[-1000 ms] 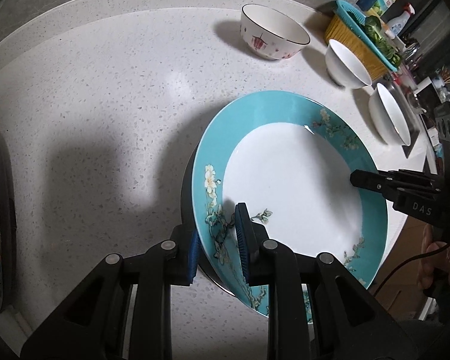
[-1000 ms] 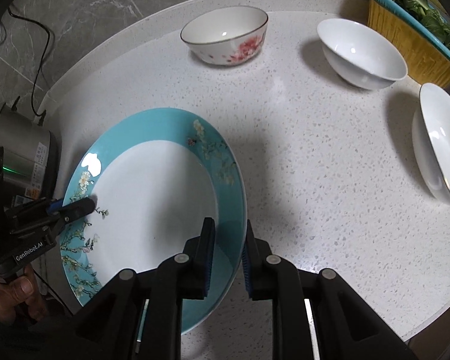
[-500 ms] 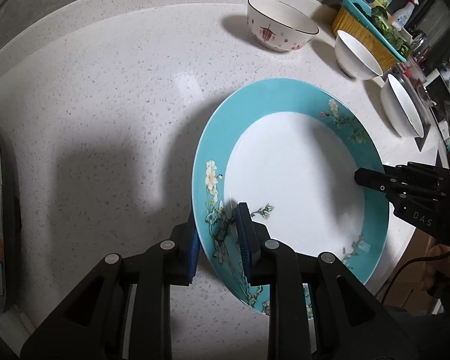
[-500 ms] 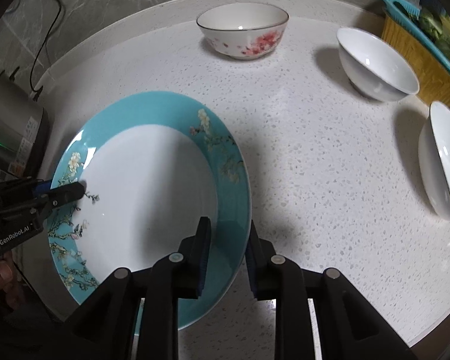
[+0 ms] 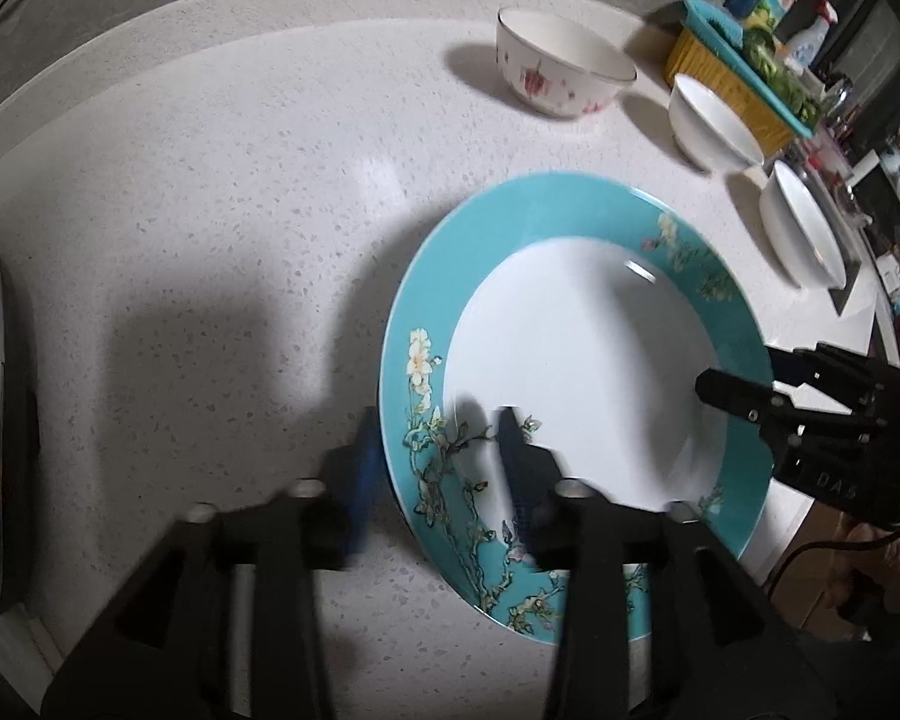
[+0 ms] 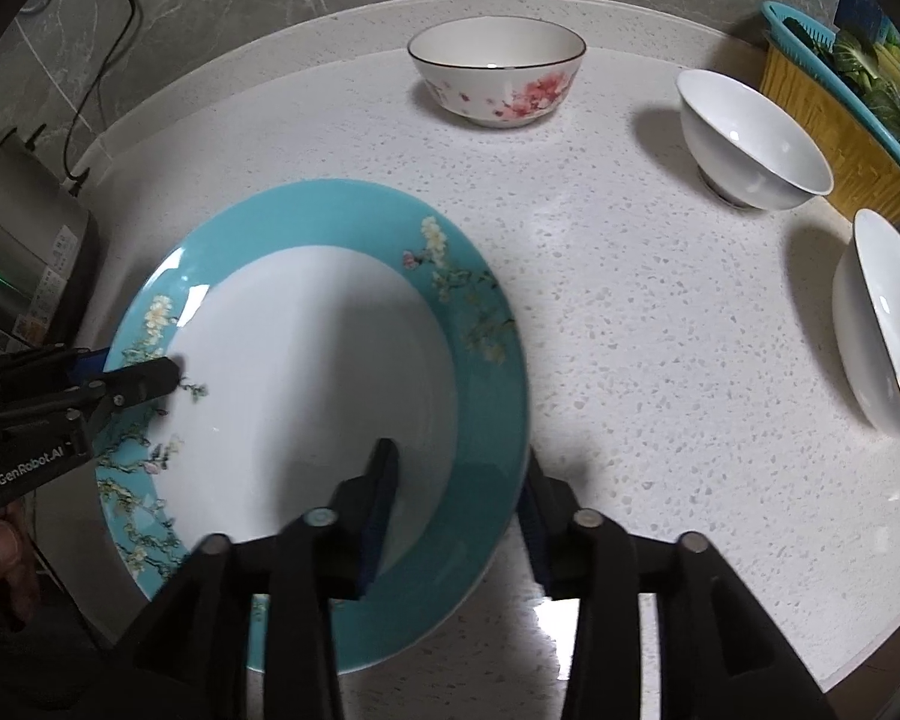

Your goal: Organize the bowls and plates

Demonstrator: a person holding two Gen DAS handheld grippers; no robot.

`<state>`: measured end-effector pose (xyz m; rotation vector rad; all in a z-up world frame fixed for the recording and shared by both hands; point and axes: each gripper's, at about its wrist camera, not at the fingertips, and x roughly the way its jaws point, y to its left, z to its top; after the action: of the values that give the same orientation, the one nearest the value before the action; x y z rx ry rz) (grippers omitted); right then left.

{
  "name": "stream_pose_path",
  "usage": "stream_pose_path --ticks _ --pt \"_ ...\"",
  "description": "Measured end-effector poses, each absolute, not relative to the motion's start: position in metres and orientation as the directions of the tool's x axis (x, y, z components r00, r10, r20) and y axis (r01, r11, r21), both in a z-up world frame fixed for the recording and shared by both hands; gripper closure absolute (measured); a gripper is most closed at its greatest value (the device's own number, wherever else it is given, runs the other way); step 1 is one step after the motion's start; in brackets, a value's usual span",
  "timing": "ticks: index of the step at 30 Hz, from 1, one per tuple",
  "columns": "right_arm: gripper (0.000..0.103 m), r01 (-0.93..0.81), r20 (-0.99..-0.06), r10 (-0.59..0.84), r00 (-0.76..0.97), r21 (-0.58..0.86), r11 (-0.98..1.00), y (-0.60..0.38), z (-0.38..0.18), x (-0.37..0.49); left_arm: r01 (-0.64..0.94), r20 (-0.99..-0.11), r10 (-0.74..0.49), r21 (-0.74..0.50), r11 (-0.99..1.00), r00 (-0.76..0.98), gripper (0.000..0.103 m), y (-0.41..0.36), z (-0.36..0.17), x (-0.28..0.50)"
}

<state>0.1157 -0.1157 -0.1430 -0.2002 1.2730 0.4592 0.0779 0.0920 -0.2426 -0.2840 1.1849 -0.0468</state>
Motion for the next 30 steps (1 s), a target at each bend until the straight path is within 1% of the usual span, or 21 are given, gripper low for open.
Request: stream_pose_path --ticks 1,2,4,6,8,11,13,14,16,20,22,24,27,30 --pt "0.050 -0.433 -0.947 0.226 0.227 0.110 0.895 -0.117 -0.141 0.114 -0.115 -0.900 -0.184 -0.247 0.962 0.396 0.039 0.093 -0.238 0.076" --pt "0.043 -0.429 -0.943 0.233 0.235 0.114 0.896 -0.119 -0.138 0.115 -0.120 -0.890 -0.179 -0.250 0.961 0.419 0.034 0.096 -0.231 0.074" --pt "0.034 -0.415 -0.933 0.245 0.264 0.119 0.902 -0.126 -0.130 0.114 -0.130 -0.877 -0.169 -0.251 0.959 0.450 0.034 0.101 -0.219 0.072" --pt "0.032 -0.398 -0.921 0.255 0.296 0.124 0.909 -0.136 -0.121 0.114 -0.138 -0.870 -0.160 -0.251 0.958 0.467 0.028 0.104 -0.209 0.072" --pt "0.027 -0.363 -0.910 0.264 0.321 0.139 0.921 -0.152 -0.114 0.114 -0.130 -0.858 -0.173 -0.267 0.955 0.484 0.028 0.102 -0.194 0.074" --pt "0.026 -0.294 -0.900 0.258 0.352 0.155 0.943 -0.176 -0.111 0.108 -0.055 -0.826 -0.242 -0.311 0.949 0.509 0.027 0.087 -0.173 0.082" --pt "0.026 -0.201 -0.904 0.248 0.348 0.186 0.962 -0.198 -0.112 0.101 0.021 -0.801 -0.321 -0.361 0.932 0.506 0.025 0.068 -0.162 0.090" --pt "0.026 -0.146 -0.902 0.255 0.348 0.216 0.965 -0.210 -0.112 0.093 0.069 -0.787 -0.383 -0.401 0.913 0.483 0.025 0.053 -0.157 0.096" --pt "0.025 -0.043 -0.902 0.254 0.349 0.255 0.966 -0.236 -0.113 0.074 0.131 -0.761 -0.465 -0.459 0.879 0.453 0.025 0.027 -0.151 0.102" --pt "0.025 0.127 -0.910 0.193 0.367 0.255 0.958 -0.297 -0.111 0.056 0.200 -0.736 -0.541 -0.506 0.839 0.406 0.025 -0.024 -0.144 0.111" --pt "0.025 0.195 -0.898 0.159 0.410 0.257 0.947 -0.332 -0.101 0.058 0.212 -0.736 -0.544 -0.504 0.838 0.402 0.025 -0.042 -0.142 0.117" --pt "0.025 0.213 -0.883 0.141 0.447 0.258 0.942 -0.356 -0.090 0.064 0.203 -0.741 -0.532 -0.495 0.845 0.409 0.025 -0.057 -0.140 0.125" --pt "0.025 0.166 -0.862 0.124 0.492 0.232 0.958 -0.386 -0.072 0.088 0.168 -0.748 -0.506 -0.484 0.859 0.429 0.025 -0.090 -0.138 0.146" --pt "0.021 0.092 -0.842 0.136 0.521 0.214 0.973 -0.414 -0.061 0.129 0.126 -0.763 -0.473 -0.469 0.874 0.439 0.025 -0.131 -0.146 0.178"
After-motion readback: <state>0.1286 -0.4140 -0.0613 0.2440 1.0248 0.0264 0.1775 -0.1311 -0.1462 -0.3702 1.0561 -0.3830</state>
